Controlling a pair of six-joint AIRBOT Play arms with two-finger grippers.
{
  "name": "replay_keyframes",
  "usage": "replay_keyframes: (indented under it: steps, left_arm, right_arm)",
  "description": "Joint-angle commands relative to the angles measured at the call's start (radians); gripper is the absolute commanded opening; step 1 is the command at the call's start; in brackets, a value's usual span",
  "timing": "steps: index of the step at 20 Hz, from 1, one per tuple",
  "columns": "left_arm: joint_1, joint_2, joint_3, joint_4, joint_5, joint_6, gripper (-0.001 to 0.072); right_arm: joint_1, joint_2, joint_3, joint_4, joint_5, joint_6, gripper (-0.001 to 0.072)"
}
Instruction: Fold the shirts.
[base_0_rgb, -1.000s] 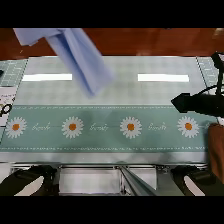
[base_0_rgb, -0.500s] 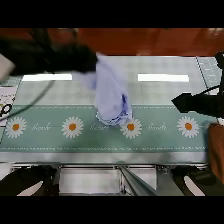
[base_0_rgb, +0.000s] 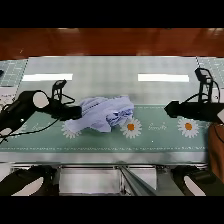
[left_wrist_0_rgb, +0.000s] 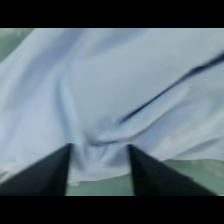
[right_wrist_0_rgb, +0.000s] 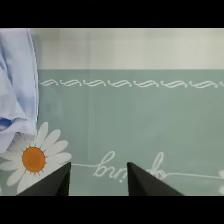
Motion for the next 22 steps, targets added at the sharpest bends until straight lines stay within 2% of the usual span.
replay_keyframes:
  steps: [1,4,6,7,8,9,10,11,12,16,19,22]
  left_arm:
    - [0.089,-0.032,0.032,-0.001,-0.098,0.009,0.0506]
    - [0.263,0.053,0.252,0.005,-0.173,0.035,0.0506]
    - [0.436,0.137,0.249,0.001,-0.154,0.028,0.0505]
    - [0.531,0.146,0.195,-0.051,-0.183,-0.001,0.0504]
    - [0.615,0.142,0.109,-0.181,-0.208,0.034,0.0504]
    - [0.673,0.138,-0.003,-0.368,-0.209,0.137,0.0504]
    - [0.695,0.135,-0.104,-0.510,-0.191,0.236,0.0504]
    - [0.699,0.129,-0.195,-0.581,-0.159,0.291,0.0505]
    - [0.698,0.121,-0.262,-0.583,-0.127,0.309,0.0505]
    - [0.699,0.044,-0.374,-0.580,-0.049,0.367,0.0505]
    - [0.684,-0.010,-0.373,-0.673,-0.018,0.437,0.0505]
    - [0.570,-0.044,-0.372,-0.721,0.081,0.447,0.0505]
  right_arm:
    - [-0.025,-0.105,0.019,0.070,-0.067,-0.061,0.0416]
    - [-0.213,-0.145,0.213,0.073,0.050,-0.182,0.0416]
    - [-0.431,-0.114,0.233,0.039,0.105,-0.192,0.0415]
    - [-0.538,-0.093,0.186,0.094,0.106,-0.192,0.0414]
    - [-0.631,-0.071,0.098,0.219,0.078,-0.216,0.0413]
    - [-0.680,-0.056,-0.002,0.358,0.034,-0.265,0.0413]
    - [-0.695,-0.057,-0.098,0.489,-0.004,-0.322,0.0412]
    - [-0.688,-0.070,-0.172,0.578,-0.021,-0.380,0.0412]
    - [-0.676,-0.090,-0.213,0.622,-0.018,-0.418,0.0413]
    - [-0.602,-0.177,-0.238,0.652,0.001,-0.491,0.0412]
    - [-0.551,-0.209,-0.238,0.652,-0.013,-0.492,0.0412]
    - [-0.467,-0.257,-0.238,0.655,-0.038,-0.491,0.0412]
